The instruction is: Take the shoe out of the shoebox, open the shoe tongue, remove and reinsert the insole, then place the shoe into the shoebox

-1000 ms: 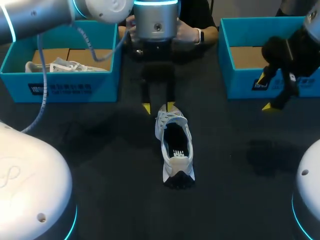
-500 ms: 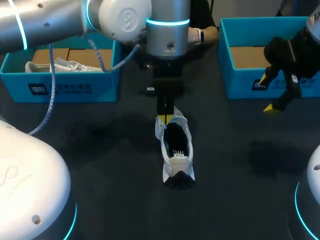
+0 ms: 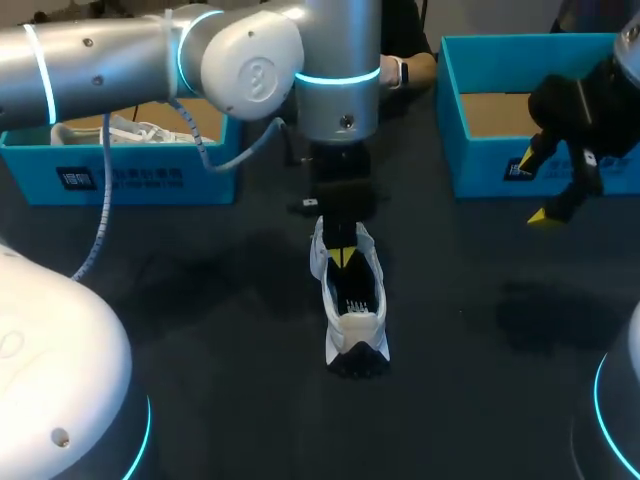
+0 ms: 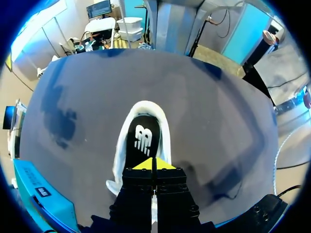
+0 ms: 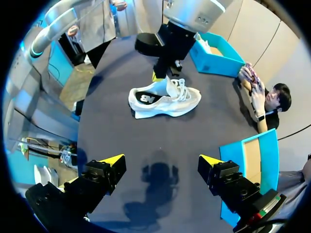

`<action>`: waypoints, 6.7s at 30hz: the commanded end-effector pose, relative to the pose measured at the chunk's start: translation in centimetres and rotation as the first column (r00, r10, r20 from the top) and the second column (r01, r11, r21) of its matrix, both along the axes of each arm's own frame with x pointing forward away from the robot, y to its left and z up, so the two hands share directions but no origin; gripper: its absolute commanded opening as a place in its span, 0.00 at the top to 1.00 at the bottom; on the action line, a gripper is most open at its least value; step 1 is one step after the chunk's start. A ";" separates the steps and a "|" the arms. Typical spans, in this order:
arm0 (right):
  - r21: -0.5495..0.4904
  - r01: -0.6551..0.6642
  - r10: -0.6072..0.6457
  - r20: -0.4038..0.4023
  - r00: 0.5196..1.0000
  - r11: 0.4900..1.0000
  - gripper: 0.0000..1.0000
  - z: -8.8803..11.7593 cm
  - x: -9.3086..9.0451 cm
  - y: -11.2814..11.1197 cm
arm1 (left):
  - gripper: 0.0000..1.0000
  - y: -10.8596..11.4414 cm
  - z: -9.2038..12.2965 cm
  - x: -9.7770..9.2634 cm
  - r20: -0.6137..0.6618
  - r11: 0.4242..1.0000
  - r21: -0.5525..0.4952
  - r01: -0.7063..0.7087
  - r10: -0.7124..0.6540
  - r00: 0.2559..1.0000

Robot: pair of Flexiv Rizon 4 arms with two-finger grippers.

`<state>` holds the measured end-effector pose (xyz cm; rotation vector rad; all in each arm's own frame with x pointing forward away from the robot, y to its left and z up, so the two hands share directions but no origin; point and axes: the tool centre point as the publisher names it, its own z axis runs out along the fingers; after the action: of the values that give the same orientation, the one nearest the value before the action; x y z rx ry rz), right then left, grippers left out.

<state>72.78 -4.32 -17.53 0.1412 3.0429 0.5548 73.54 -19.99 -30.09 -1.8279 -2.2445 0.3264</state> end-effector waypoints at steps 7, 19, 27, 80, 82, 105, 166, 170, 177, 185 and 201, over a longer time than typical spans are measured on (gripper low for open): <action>-0.001 0.000 0.000 -0.001 1.000 1.000 0.00 -0.1 0.0 0.1 | 1.00 -1.1 -0.9 -1.6 0.035 1.000 -0.010 -0.006 0.006 0.999; -0.001 0.000 0.000 -0.001 1.000 1.000 0.00 -0.1 0.0 0.1 | 1.00 -2.2 -4.4 -2.5 0.000 1.000 0.009 0.023 -0.023 1.000; -0.001 0.000 0.000 -0.001 1.000 1.000 0.00 -0.1 0.0 0.1 | 1.00 -2.6 -6.9 -3.0 0.009 1.000 0.019 0.014 -0.014 1.000; -0.001 0.000 0.000 -0.001 1.000 1.000 0.00 -0.1 0.0 0.1 | 1.00 -1.9 -9.8 -4.7 0.058 0.997 -0.055 -0.058 0.061 0.996; -0.001 0.000 0.000 -0.001 1.000 1.000 0.00 -0.1 0.0 0.1 | 1.00 -1.7 -9.0 -4.2 0.058 0.996 -0.065 -0.067 0.071 0.996; -0.001 0.000 0.000 -0.001 1.000 1.000 0.00 -0.1 0.0 0.1 | 1.00 -3.9 -10.1 -4.2 0.157 0.994 -0.097 -0.049 0.064 0.985; -0.001 0.000 0.000 -0.001 1.000 1.000 0.00 -0.1 0.0 0.1 | 0.00 -0.1 -3.5 1.4 0.466 0.996 0.084 0.038 -0.073 0.882; -0.001 0.000 0.000 -0.001 1.000 1.000 0.00 -0.1 0.0 0.1 | 0.00 -0.1 -3.1 2.0 0.472 0.996 0.080 0.037 -0.071 0.879; -0.001 0.000 0.000 -0.001 1.000 1.000 0.00 -0.1 0.0 0.1 | 0.00 -0.4 -2.8 3.3 0.457 0.996 0.083 0.039 -0.073 0.886; -0.001 0.000 0.000 -0.001 1.000 1.000 0.00 -0.1 0.0 0.1 | 0.00 -0.5 -1.0 4.3 0.430 0.999 0.031 0.019 -0.031 0.902; -0.001 0.000 0.000 -0.001 1.000 1.000 0.00 -0.1 0.0 0.1 | 0.00 -1.4 0.5 7.1 0.432 1.000 0.017 -0.020 0.010 0.902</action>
<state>72.72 -4.32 -17.52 0.1418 3.0420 0.5550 80.45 -20.93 -29.35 -2.0431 -2.5346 -0.1142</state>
